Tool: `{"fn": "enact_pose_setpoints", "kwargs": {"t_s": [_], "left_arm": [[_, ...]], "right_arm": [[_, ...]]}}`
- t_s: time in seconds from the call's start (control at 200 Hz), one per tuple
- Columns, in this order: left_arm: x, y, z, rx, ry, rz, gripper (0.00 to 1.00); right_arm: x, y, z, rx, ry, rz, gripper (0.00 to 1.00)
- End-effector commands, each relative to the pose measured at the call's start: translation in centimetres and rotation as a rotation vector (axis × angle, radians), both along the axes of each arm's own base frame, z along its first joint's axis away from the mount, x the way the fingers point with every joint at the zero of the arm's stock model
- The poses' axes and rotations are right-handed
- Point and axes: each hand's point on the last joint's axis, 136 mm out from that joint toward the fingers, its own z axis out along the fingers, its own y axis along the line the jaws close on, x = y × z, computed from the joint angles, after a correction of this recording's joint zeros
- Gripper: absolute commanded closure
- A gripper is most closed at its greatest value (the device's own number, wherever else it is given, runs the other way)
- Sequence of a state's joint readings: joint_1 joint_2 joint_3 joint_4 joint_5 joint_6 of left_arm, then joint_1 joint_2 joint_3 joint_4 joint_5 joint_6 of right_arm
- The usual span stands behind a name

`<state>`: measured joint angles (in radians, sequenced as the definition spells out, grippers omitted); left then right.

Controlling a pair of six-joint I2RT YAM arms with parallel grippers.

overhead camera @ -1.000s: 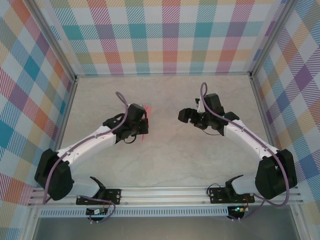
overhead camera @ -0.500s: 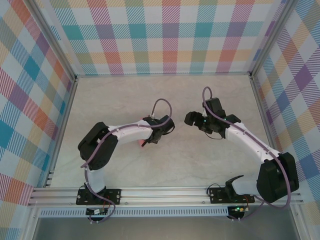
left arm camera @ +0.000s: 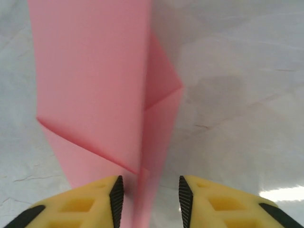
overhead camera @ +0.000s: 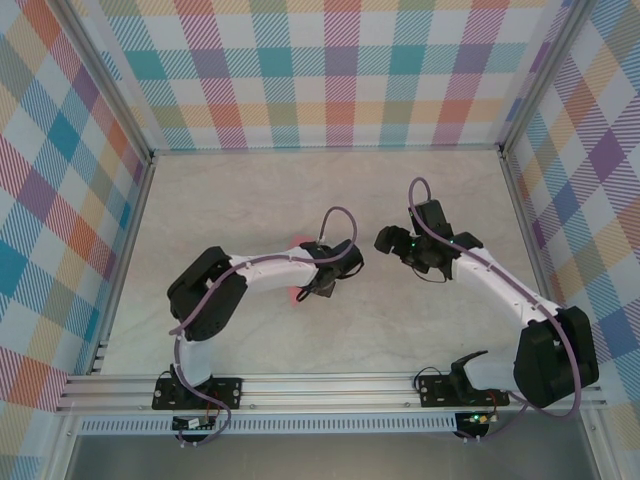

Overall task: Fold a paper plane with a square sheet of paper (pick it up from the middle)
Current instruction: Turn over the paper at the center of the table.

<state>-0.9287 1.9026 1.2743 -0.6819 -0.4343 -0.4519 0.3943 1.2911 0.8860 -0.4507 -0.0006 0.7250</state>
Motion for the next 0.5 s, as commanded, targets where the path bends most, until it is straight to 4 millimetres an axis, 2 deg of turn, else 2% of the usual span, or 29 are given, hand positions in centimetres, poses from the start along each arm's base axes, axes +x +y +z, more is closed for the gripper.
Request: {"fn": "enact_pose_setpoints", "kwargs": {"t_s": [0.0, 0.12, 0.225, 0.35, 0.495], "left_arm": [[-0.4, -2.2, 4.0, -0.252, 0.004, -0.015, 0.54], [-0.4, -1.8, 6.3, -0.413, 0.004, 0.011, 0.48], [-0.4, -0.1, 7.7, -0.520, -0.014, 0.065, 0.43], [0.2, 3.8, 8.3, -0.608, -0.050, 0.208, 0.37], [0.1, 8.6, 7.2, -0.644, -0.069, 0.373, 0.32]], "right_arm": [[-0.3, -0.4, -0.2, -0.004, 0.005, -0.016, 0.17], [0.0, 0.7, -0.4, 0.029, 0.012, 0.028, 0.20], [0.2, 3.1, -0.4, 0.102, 0.016, 0.104, 0.26], [-0.1, 6.5, -0.8, 0.069, 0.039, 0.199, 0.27], [-1.0, 11.6, -2.0, 0.015, 0.080, 0.305, 0.27]]}}
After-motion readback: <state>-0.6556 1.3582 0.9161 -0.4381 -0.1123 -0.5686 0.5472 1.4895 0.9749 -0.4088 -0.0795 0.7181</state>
